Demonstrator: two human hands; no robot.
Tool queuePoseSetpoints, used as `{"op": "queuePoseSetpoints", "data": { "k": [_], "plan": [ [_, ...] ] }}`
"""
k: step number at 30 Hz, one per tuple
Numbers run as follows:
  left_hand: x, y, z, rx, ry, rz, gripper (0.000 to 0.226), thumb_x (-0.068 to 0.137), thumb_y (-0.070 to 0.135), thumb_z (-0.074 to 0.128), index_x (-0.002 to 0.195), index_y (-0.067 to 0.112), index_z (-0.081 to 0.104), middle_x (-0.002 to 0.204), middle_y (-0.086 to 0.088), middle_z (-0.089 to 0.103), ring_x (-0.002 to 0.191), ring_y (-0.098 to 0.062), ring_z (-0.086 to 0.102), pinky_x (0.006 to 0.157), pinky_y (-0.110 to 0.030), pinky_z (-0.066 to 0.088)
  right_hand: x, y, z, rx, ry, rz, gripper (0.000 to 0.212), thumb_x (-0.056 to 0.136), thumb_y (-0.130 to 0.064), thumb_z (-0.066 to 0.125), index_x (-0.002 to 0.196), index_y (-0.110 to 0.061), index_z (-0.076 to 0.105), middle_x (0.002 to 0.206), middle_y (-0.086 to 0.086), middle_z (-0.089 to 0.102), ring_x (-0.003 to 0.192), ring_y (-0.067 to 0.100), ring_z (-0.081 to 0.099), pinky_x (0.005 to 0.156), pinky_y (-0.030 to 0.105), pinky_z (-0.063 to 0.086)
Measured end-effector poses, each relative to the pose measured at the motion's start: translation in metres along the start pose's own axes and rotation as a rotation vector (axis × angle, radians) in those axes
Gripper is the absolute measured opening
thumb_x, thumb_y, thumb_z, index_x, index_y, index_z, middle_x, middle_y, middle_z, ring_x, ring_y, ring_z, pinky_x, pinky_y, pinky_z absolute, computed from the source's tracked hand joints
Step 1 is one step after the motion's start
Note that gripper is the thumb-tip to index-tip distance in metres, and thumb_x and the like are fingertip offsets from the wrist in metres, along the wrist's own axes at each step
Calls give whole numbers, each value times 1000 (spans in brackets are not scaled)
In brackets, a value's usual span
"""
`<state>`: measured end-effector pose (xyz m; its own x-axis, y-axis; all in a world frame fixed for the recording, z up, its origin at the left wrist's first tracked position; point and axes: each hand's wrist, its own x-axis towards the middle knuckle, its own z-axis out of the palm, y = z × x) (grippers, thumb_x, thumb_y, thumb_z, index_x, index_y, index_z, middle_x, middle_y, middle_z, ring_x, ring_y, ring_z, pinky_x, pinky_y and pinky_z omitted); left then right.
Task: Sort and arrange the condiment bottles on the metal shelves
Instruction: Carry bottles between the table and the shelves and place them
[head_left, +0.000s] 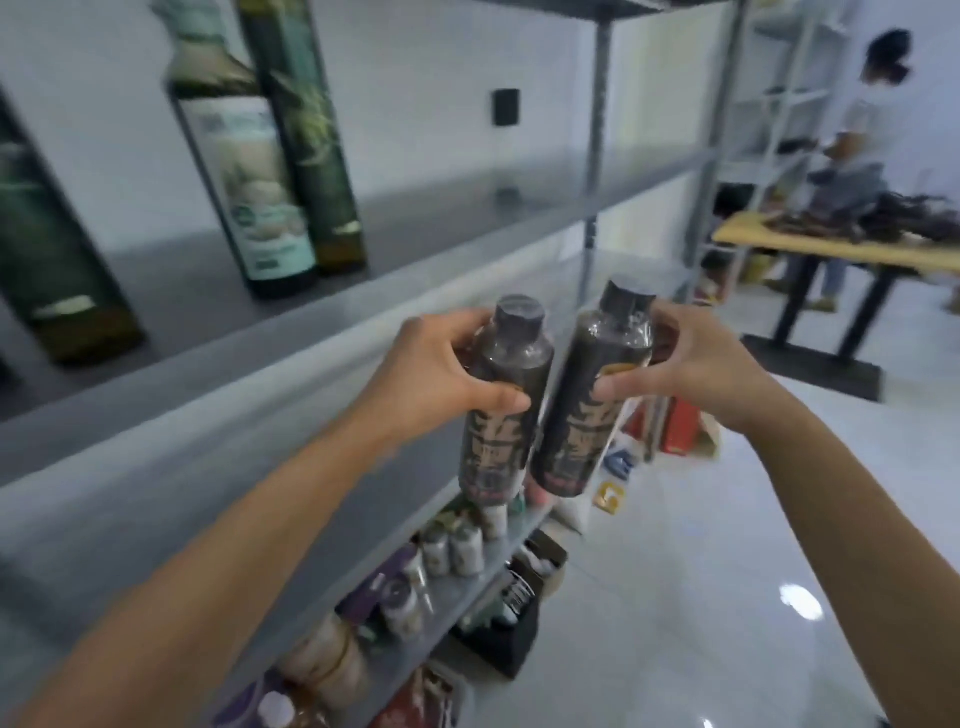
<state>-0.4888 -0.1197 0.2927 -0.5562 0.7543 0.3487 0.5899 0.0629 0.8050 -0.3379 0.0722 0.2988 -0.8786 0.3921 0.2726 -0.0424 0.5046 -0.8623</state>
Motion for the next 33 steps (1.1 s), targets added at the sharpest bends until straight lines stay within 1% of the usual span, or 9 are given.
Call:
{"op": "queuePoseSetpoints", "data": {
  "k": [3,6,10,14,18,20,23,28,33],
  "plan": [
    [10,22,-28,53,103,32,60,54,1,88,104,28,67,94,7,75,85,-10,70,77,-30,57,41,-25,4,16,-75,-124,50,46,-25,86,93,-22,69,87,-6,75,83,13,71,81,30,53],
    [27,36,-47,109,203,55,56,56,6,88,106,22,68,94,8,74,87,-10,71,79,-32,57,79,-41,0,46,-114,-221,43,52,-18,85,90,-25,67,83,-11,74,80,8,71,75,17,51],
    [57,54,-52,192,356,101,59,56,6,87,107,26,66,98,7,73,88,-12,71,81,-38,58,129,-49,-13,73,-100,-352,55,46,-27,88,97,-20,67,89,-7,73,83,9,70,76,24,51],
    [98,71,-43,268,491,115,55,62,7,85,112,18,66,100,7,72,87,-9,70,80,-32,58,178,-55,-36,139,-96,-443,51,52,-19,84,100,-17,64,83,-9,72,78,7,70,67,14,51],
    [139,78,-36,426,638,173,50,66,22,83,113,22,64,103,9,70,92,-5,67,85,-32,56,232,-56,-53,201,-87,-526,52,61,-18,84,107,-17,61,92,-5,72,83,11,70,78,31,56],
    [159,79,-35,497,733,189,50,65,29,82,111,28,63,103,12,69,93,-2,65,85,-31,55,257,-56,-54,246,-79,-548,55,62,-19,84,111,-15,60,98,-3,71,87,12,70,80,35,57],
    [185,68,-38,527,849,128,48,63,30,84,107,29,65,101,13,69,92,-2,65,84,-32,56,289,-50,-45,310,-98,-554,61,61,-17,85,115,-12,58,102,-3,70,87,8,69,77,28,57],
    [203,43,-48,561,1030,28,54,60,38,82,110,25,66,102,11,70,91,-6,66,82,-34,56,327,-35,-16,413,-250,-483,61,62,-9,84,117,-9,58,91,-1,73,79,10,71,68,21,54],
    [207,29,-57,640,1080,-47,61,69,42,77,124,24,57,113,12,67,102,-5,62,89,-32,53,353,-30,4,472,-375,-457,50,71,-11,80,116,-11,60,92,0,74,84,14,71,77,29,56]
  ]
}}
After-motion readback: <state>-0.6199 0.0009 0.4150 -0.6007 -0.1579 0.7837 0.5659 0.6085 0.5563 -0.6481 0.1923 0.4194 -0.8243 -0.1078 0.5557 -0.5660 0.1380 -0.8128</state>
